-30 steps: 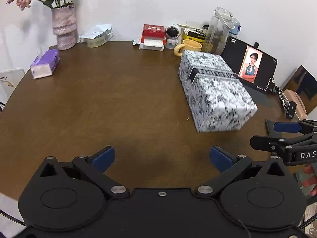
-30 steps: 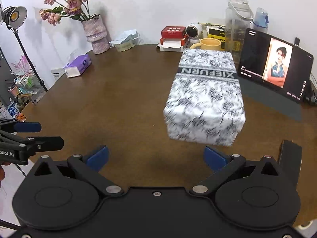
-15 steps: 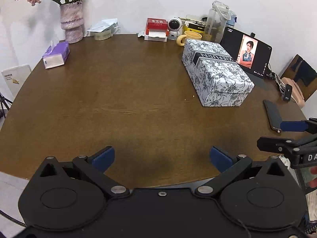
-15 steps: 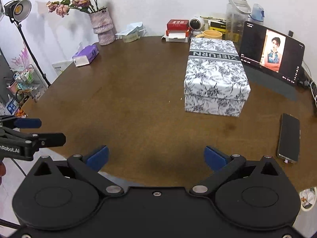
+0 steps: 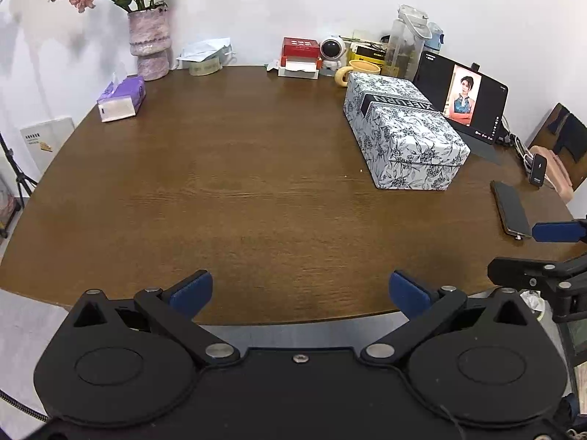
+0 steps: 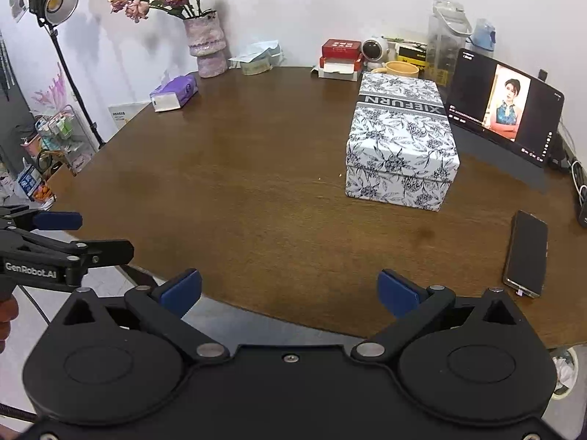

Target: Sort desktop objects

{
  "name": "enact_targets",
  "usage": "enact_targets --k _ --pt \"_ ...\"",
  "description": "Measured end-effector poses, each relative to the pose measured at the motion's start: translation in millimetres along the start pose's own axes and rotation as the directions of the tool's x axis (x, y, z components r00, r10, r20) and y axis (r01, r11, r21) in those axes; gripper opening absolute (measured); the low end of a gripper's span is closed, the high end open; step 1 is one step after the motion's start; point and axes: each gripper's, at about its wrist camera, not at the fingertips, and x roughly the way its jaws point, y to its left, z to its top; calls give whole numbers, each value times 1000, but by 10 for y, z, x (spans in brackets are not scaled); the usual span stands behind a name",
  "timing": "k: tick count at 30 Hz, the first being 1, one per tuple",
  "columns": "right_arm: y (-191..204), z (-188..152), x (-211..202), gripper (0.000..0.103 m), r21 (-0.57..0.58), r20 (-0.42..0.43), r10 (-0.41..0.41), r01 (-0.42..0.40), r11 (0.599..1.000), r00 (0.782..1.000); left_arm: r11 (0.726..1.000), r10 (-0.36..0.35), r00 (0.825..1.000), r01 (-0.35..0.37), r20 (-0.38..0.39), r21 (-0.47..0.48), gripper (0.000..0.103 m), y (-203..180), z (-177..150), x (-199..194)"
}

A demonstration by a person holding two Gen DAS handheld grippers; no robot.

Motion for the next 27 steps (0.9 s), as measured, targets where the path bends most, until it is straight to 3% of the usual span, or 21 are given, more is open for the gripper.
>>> enact_targets --k 19,27 --pt "-225 -328 -271 103 13 -27 6 -6 1000 1000 999 41 999 -41 -18 -23 103 -340 -292 -238" --pt "-223 -428 -333 103 14 -29 7 -7 1000 1000 996 89 995 -90 -40 -19 103 -450 -408 -277"
